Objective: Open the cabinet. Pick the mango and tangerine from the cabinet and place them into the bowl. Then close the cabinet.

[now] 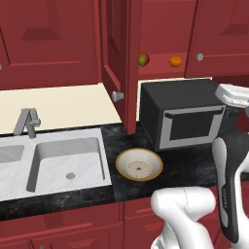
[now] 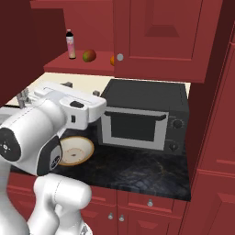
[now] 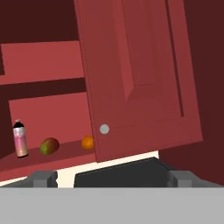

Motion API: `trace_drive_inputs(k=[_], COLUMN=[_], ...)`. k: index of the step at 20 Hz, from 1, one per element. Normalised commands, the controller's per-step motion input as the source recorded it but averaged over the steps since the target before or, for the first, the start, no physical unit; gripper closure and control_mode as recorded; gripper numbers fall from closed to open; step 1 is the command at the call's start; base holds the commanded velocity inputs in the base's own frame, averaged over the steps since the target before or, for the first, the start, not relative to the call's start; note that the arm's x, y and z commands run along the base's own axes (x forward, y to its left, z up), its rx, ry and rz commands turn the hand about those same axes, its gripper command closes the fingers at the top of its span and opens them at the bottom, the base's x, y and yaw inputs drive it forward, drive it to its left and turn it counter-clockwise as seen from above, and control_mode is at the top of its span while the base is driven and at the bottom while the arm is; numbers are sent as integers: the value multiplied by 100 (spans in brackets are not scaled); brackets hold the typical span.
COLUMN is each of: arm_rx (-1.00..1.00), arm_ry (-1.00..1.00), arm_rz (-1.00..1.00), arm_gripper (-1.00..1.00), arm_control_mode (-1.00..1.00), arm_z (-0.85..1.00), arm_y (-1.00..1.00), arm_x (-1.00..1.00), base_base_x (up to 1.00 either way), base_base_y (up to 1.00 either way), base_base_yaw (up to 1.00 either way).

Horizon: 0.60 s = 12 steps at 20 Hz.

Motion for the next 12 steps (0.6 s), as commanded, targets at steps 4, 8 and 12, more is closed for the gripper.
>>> trace_drive_inputs(k=[4,8,12], arm_rx=[0,-8,-6], arm_ry=[0,0,-2], arm_rz=[14,14,7], arm_gripper=[-100,-100,-100], arm_control_mode=[-100,-100,-100], arm_z=[0,0,0], arm_y=[-11,0,0], arm_x=[5,0,0], base_base_x=[0,0,0], base_base_y=[0,0,0], base_base_yaw=[0,0,0])
